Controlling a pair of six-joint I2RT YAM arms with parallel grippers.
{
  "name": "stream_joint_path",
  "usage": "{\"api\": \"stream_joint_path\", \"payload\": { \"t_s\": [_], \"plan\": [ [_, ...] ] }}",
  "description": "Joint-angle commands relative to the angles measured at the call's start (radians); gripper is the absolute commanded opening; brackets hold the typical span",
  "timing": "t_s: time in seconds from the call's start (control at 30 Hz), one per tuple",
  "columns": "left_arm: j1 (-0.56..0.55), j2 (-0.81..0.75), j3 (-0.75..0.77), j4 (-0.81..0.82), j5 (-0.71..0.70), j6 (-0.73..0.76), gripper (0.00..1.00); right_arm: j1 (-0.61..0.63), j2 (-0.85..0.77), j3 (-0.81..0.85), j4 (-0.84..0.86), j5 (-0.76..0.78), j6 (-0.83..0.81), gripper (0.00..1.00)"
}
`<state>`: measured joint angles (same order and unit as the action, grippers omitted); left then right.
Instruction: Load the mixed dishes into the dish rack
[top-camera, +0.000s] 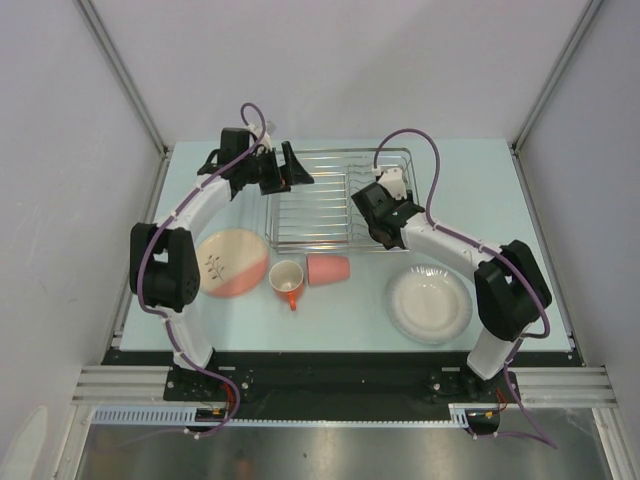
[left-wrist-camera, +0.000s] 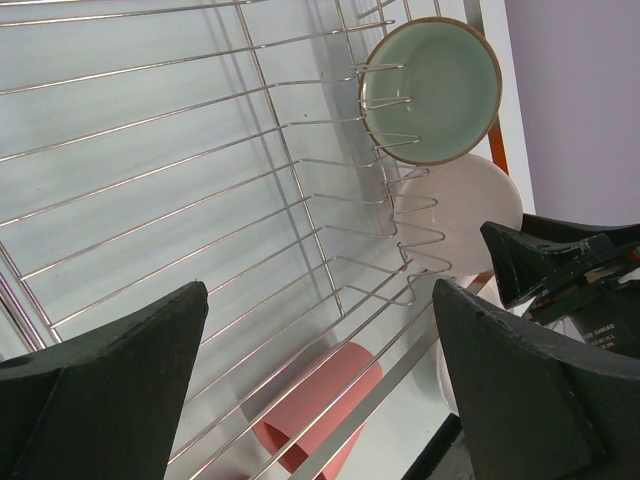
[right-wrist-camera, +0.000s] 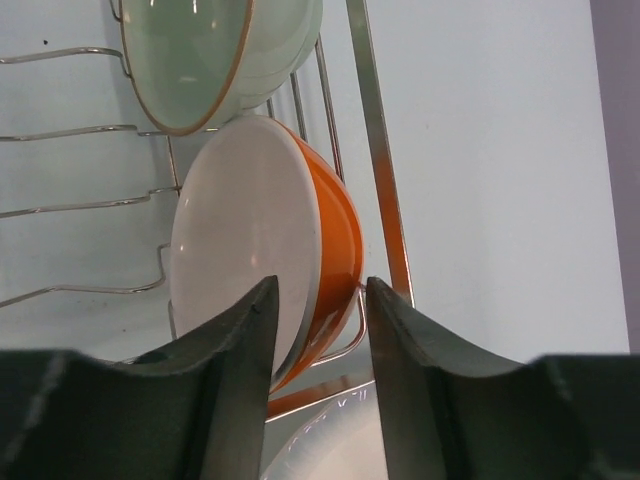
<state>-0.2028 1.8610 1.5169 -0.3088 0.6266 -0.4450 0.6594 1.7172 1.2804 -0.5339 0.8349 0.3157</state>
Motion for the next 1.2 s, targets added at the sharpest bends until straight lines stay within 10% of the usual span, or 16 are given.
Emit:
{"api": "stream_joint_path", "payload": {
  "t_s": [0.0,0.2,0.5,0.93,1.17],
  "plan": [
    [-0.003,-0.016,-0.003,0.047,-0.005,-0.011,1.00,0.005,0.022,0.039,0.012,0.059,-0.007,0.41],
    [-0.003,-0.014,-0.001,0.065,-0.004,-0.030,1.00,0.011,0.016,0.039,0.023,0.066,-0.020,0.22],
    [-0.003,-0.006,0.022,0.066,0.002,-0.046,1.00,0.075,0.030,0.037,0.043,0.161,-0.073,0.21],
    [-0.004,-0.010,0.037,0.063,0.005,-0.024,1.00,0.060,0.007,0.037,-0.067,0.121,0.055,0.73],
    [-0.004,0.003,0.120,0.010,0.008,0.032,1.00,-0.030,-0.316,-0.028,-0.170,-0.008,0.209,0.93]
  ]
}}
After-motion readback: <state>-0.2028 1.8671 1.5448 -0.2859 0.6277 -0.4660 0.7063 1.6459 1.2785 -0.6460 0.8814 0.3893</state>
